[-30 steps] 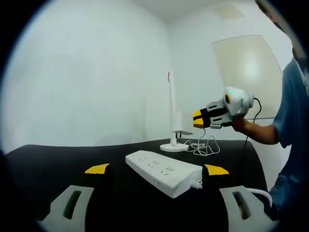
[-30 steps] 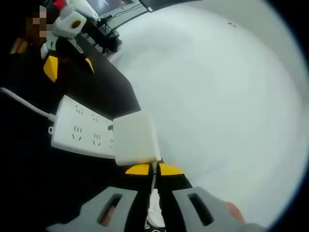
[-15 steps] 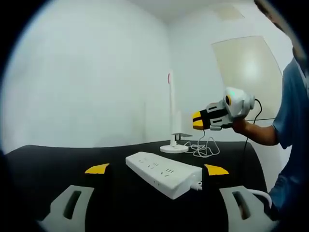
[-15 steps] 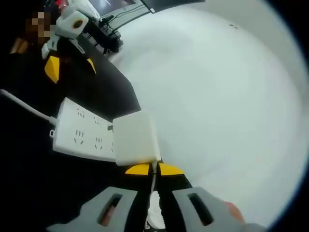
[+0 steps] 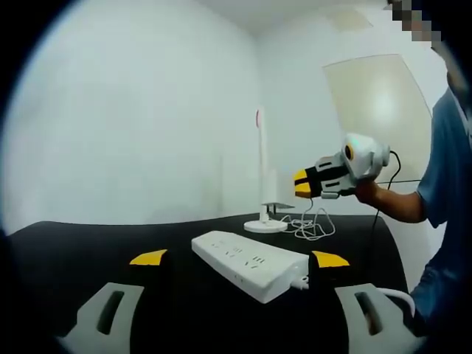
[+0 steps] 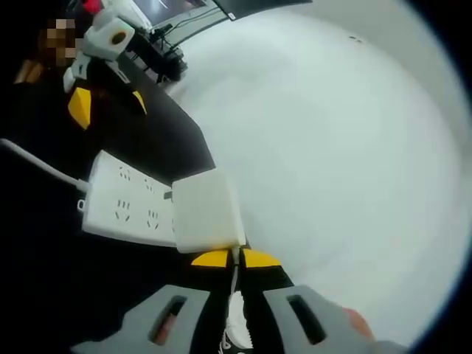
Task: Insert the desk lamp plug into the socket, turn on the power strip switch, turn on the lamp switch, then turn off the lamp switch, turn off the power strip switch, and remove the plug from the socket.
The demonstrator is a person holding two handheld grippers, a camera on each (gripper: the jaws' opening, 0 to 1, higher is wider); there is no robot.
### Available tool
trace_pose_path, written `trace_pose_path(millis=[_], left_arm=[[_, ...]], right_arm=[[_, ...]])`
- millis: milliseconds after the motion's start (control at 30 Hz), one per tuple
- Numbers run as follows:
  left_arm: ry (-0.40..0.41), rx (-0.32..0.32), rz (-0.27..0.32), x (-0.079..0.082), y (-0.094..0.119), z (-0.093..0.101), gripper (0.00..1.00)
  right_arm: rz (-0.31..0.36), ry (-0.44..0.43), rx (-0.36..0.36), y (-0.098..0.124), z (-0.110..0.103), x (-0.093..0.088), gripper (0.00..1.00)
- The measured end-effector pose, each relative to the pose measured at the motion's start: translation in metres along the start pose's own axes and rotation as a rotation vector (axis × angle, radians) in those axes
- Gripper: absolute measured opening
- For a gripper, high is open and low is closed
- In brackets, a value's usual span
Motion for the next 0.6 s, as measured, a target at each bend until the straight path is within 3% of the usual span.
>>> trace_pose_path(millis=[600], left_arm=[[-0.005,0.002,-0.013,-0.0014,-0.0009,0.0007,0.72]], right_arm=[[-0.01,-0.014,-0.002,0.0017,0.0016,-0.0064,0.06]])
Point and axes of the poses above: the point that each gripper's makers call its tool centre point, and the gripper's own axes: y roughly backward along the fingers, z roughly to its right, x roughly out of its top, the point moved 3 cm from there along y, roughly backward along the fingers, and after that the axes turned 10 degrees about -z, right-handed, at the moved point
